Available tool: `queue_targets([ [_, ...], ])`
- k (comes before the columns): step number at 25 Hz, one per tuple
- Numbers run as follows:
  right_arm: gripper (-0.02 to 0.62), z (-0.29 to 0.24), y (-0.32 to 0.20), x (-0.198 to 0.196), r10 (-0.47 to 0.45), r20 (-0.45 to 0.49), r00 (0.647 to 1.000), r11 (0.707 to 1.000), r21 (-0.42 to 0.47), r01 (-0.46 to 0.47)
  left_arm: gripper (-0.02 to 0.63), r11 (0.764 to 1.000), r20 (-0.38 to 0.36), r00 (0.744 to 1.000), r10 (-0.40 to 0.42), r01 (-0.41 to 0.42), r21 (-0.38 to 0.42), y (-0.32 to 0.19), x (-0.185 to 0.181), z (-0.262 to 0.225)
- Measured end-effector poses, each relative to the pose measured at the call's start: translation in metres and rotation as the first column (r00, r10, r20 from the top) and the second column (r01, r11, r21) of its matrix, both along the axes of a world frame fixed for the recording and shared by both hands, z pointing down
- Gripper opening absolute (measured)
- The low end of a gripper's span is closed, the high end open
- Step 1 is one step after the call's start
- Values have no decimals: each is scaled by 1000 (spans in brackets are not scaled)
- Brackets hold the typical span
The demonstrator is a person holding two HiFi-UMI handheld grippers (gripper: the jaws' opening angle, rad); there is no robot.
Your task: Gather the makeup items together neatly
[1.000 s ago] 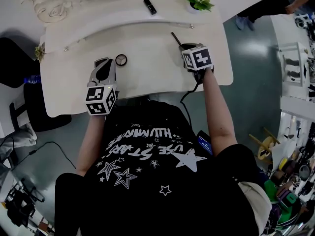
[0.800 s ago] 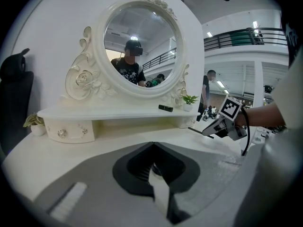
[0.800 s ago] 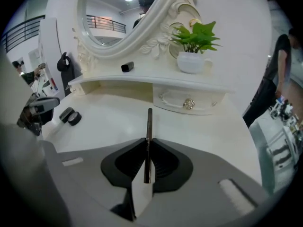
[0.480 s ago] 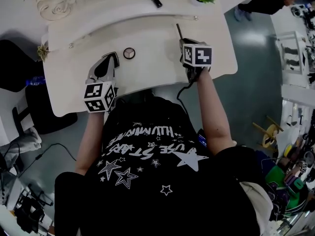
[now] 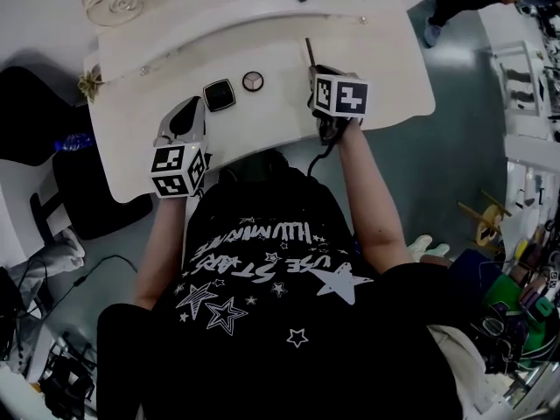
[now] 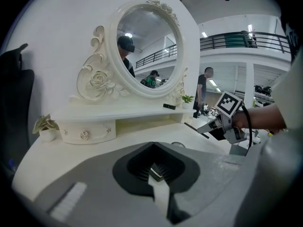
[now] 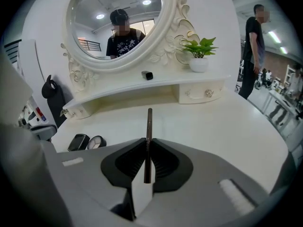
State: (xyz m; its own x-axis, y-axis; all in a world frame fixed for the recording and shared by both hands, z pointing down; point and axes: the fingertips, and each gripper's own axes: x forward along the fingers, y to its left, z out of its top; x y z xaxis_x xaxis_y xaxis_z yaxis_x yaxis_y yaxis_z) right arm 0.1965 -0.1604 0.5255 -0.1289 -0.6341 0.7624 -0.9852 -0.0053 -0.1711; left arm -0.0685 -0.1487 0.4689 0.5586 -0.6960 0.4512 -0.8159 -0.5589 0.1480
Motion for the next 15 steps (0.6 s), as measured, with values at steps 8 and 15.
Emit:
queue_targets([
  [8, 67, 7, 5, -42, 5, 6, 1000, 1000, -20, -5, 0, 999, -8, 999, 35, -35, -5, 0, -18, 0],
  [15, 67, 13, 10, -66, 1, 3, 1000, 999, -46, -1, 0, 999, -15, 999, 47, -48, -11, -1, -31, 1],
])
